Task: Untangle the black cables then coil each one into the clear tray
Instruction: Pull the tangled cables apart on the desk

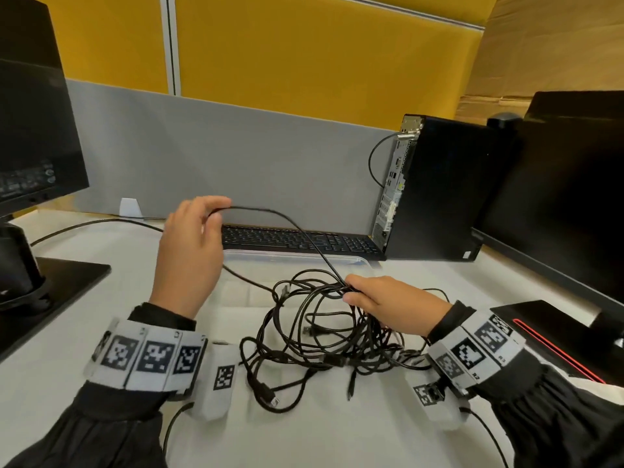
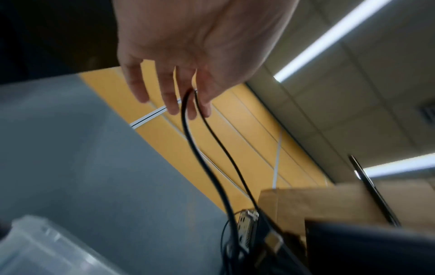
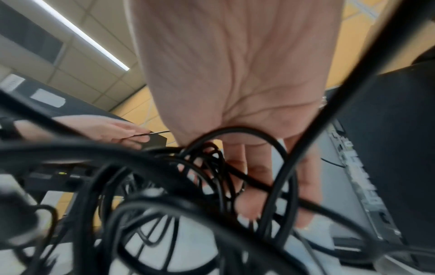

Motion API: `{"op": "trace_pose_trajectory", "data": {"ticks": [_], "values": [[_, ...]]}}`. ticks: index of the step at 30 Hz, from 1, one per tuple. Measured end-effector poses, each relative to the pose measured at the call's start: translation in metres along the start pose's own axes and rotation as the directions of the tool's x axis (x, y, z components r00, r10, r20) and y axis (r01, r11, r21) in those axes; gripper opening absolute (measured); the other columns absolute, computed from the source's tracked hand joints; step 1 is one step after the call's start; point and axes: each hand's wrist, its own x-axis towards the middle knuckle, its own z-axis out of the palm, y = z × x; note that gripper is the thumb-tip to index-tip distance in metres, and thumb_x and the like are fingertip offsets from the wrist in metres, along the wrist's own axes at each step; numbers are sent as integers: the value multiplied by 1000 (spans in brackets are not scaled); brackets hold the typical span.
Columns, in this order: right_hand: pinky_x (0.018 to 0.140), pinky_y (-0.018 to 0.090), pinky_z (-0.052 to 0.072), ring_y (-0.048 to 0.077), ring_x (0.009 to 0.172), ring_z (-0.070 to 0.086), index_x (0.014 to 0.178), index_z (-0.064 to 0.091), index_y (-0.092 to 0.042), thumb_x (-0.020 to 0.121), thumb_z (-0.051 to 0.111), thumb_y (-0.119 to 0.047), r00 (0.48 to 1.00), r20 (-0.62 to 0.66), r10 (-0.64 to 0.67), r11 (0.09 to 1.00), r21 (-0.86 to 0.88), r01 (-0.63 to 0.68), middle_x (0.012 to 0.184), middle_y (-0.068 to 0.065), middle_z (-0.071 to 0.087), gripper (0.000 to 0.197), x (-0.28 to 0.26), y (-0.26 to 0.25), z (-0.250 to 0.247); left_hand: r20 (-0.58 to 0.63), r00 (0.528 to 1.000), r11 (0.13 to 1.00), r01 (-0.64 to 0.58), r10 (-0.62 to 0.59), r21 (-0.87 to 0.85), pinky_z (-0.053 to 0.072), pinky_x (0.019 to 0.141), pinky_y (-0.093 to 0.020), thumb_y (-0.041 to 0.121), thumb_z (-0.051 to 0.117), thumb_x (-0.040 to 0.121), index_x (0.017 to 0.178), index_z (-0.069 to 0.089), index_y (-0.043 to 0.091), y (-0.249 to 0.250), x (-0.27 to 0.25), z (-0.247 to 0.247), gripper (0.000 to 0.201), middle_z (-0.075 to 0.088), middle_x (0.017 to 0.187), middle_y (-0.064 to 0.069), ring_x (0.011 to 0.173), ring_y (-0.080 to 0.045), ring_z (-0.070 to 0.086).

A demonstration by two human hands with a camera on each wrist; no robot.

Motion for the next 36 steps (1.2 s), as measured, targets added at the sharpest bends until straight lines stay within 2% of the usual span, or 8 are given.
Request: {"op": "trace_pose_trajectory", "data": {"ticks": [3,6,10,15,21,27,31,36], "values": [[75,40,45,21,77,48,94,38,-21,101,31,-37,1000,1,3,996,-88,-3,84,4,53,19,3,-10,1,88,960,940,-278,265,198,28,107,-45,25,30,97,127,52,14,11,-11,9,39,49,137,-3,130,-19,40],[74,39,47,24,81,53,107,45,-17,101,30,-39,998,-49,-45,980,-197,35,93,8,60,27,3,-23,-1,343,831,800,-534,438,272,16,113,-49,32,29,96,133,48,16,20,-24,23,45,44,145,-1,139,-15,28],[71,39,48,26,84,58,118,44,-21,100,29,-41,983,-123,-136,948,-306,93,93,5,60,31,0,-36,0,537,700,736,-647,470,199,22,111,-47,44,31,90,106,67,27,15,-27,33,43,68,96,12,97,-8,61],[73,37,45,21,77,52,109,51,-17,99,40,-34,986,-80,-146,989,-44,143,85,4,57,22,5,-28,-2,500,790,902,-430,354,41,24,77,-25,44,49,90,84,63,28,16,-28,35,22,52,75,15,79,1,44],[65,28,39,12,67,47,100,42,-23,100,41,-30,998,5,-65,997,42,65,82,-1,53,8,0,-14,3,364,869,937,-348,336,-35,30,79,-16,50,55,84,78,62,26,12,-23,31,26,53,76,17,82,-1,46],[61,19,37,3,66,45,99,41,-28,100,39,-35,1000,12,10,996,91,-11,77,-11,48,8,-8,2,1,-133,991,970,-18,-14,-241,35,57,-9,22,58,92,79,60,22,0,8,-4,13,55,70,5,58,7,47],[66,25,39,8,68,47,94,42,-29,100,33,-42,995,-54,85,994,69,-81,75,-11,48,17,-8,9,6,-201,947,944,196,-253,-264,40,70,-14,24,54,93,96,63,14,-13,16,-14,14,56,81,6,73,3,51],[72,35,44,19,78,50,93,38,-29,99,27,-46,994,-64,90,984,-149,-99,83,-3,51,21,-7,-6,3,90,996,957,-33,7,288,20,104,-45,47,44,93,123,53,26,2,-3,6,37,43,139,3,130,-21,30]]}}
